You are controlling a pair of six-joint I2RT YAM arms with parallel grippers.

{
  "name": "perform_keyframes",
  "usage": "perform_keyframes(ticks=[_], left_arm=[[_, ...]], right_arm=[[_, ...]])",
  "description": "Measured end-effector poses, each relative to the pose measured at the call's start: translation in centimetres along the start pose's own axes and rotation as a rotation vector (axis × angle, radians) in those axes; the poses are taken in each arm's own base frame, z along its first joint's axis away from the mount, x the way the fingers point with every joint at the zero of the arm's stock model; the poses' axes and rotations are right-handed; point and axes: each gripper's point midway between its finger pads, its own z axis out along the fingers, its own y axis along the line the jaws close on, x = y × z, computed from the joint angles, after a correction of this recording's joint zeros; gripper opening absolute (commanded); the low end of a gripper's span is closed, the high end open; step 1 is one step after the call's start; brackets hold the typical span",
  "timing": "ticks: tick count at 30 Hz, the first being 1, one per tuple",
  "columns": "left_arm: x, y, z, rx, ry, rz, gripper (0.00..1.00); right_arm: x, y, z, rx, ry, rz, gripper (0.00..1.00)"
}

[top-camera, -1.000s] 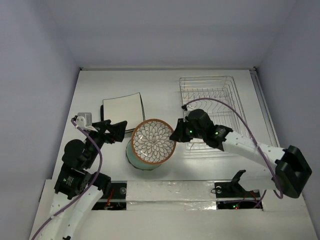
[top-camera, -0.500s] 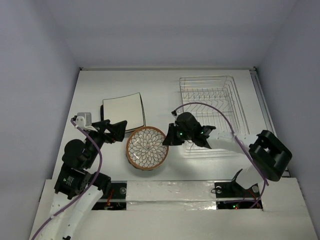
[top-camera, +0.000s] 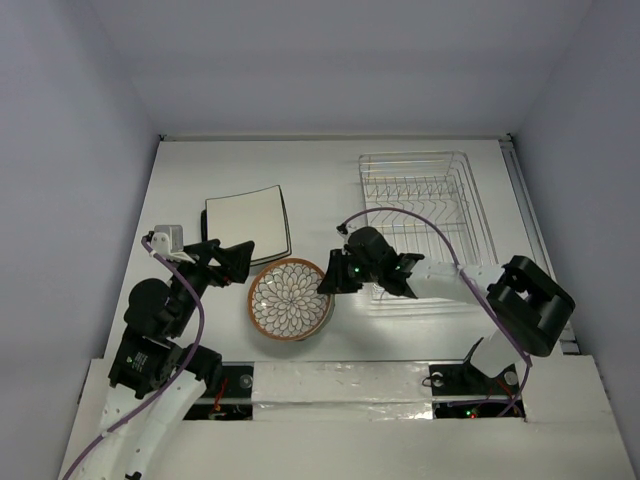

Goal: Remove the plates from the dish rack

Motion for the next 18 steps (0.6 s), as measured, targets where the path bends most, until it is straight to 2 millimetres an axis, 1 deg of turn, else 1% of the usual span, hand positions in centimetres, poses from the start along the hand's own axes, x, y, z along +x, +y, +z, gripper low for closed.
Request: perform_keyframes(ticks=[1,3,4,7,8,10,13,16,18], left_arm=[[0.0,0.0,0.0,0.000,0.000,0.000,0.93],[0.0,0.0,0.0,0.000,0.000,0.000,0.93],[0.0,0.0,0.0,0.000,0.000,0.000,0.93],[0.0,0.0,0.0,0.000,0.000,0.000,0.93],[0.0,0.0,0.0,0.000,0.000,0.000,0.94],[0.0,0.0,0.0,0.000,0.000,0.000,0.94],[0.0,0.0,0.0,0.000,0.000,0.000,0.94],[0.0,0.0,0.0,0.001,0.000,0.000,0.94],[0.0,0.0,0.0,0.002,-0.001,0.000,0.95]], right_arm=[[0.0,0.0,0.0,0.001,0.000,0.001,0.38],[-0.1,-0.1,0.0,0.007,-0.005,-0.001,0.47],[-0.1,-0.3,0.0,0.015,-0.008,-0.002,0.56],[-0.2,-0.7,-0.3,0.045,-0.018,-0.010,0.66],[-0.3,-0.7,-0.5,0.057,-0.026,-0.017,0.73],[-0.7,-0.3,-1.1,0.070,-0.041,-0.033,0.82],[-1.8,0.5,-2.2,0.083,-0.081,-0.061,0.90],[-3.0,1.4,-3.8,0.098,-0.132,-0.086,0.91],[-4.0,1.9,-5.3,0.115,-0.181,-0.104,0.91]])
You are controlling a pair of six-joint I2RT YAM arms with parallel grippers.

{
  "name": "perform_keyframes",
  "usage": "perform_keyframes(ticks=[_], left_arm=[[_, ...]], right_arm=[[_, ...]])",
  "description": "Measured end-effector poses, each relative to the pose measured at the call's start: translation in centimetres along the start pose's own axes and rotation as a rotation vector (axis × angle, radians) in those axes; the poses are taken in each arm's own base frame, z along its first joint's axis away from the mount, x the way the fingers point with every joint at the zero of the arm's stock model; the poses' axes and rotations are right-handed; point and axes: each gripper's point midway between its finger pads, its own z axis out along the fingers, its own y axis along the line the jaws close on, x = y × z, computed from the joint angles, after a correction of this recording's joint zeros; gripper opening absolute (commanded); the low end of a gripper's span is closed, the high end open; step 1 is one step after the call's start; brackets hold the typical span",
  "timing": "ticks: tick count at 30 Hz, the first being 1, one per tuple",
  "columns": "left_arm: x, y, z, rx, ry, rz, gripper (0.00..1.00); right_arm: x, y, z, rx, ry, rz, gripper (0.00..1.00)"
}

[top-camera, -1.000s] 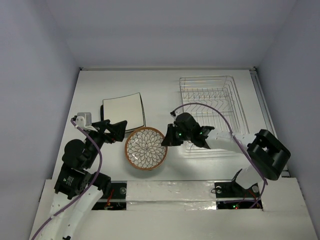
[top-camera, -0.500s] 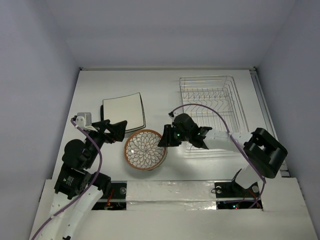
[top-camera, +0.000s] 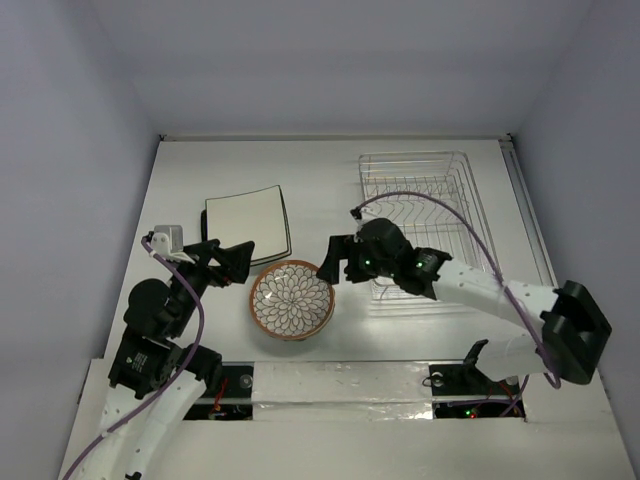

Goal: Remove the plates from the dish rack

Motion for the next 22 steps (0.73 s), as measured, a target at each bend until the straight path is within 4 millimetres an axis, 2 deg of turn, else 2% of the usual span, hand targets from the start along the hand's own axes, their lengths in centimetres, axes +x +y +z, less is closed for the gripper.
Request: perform_keyframes(ticks=[4,6,7,8,12,16,18,19,20,22], left_arm=[[-0.2,-0.1,-0.2,0.005,-0.010,0.000,0.99],[-0.3,-0.1,-0.2,0.006,-0.012,0.000,0.99],[-0.3,-0.1,-0.2,0.006,-0.012,0.000,0.99],[-0.3,-0.1,-0.2,0.006,-0.011,0.000,0.99],[-1.6,-0.8,-0.7,0.018,-0.030,0.000,0.99],[-4.5,-2.3,-1.5,0.048,-0.087,-0.001,0.99],[-5.9,-3.0,-1.9,0.066,-0.123,-0.002,0.99],[-6.6,-3.4,-2.1,0.076,-0.142,-0.002,0.99],[-7.2,-3.6,-2.2,0.082,-0.156,-0.003,0.99],[-7.8,-3.9,-2.3,0.089,-0.171,-0.003,0.99]], right_arm=[[-3.6,1.8,-4.2,-0.006,-0.149,-0.033,0.84],[-6.0,3.2,-7.5,-0.043,-0.261,-0.051,0.52],[-7.3,3.8,-9.5,-0.062,-0.327,-0.055,0.12],[-8.6,4.3,-11.7,-0.079,-0.396,-0.057,0.00],[-12.7,5.1,-21.4,-0.139,-0.683,-0.020,0.00],[-14.2,3.5,-30.6,-0.175,-0.932,0.046,0.02],[-14.0,2.1,-34.9,-0.203,-1.052,0.098,0.17],[-13.7,1.3,-36.1,-0.205,-1.091,0.121,0.24],[-13.3,0.4,-37.2,-0.206,-1.131,0.143,0.45],[-12.6,-1.4,-37.5,-0.182,-1.165,0.178,0.63]])
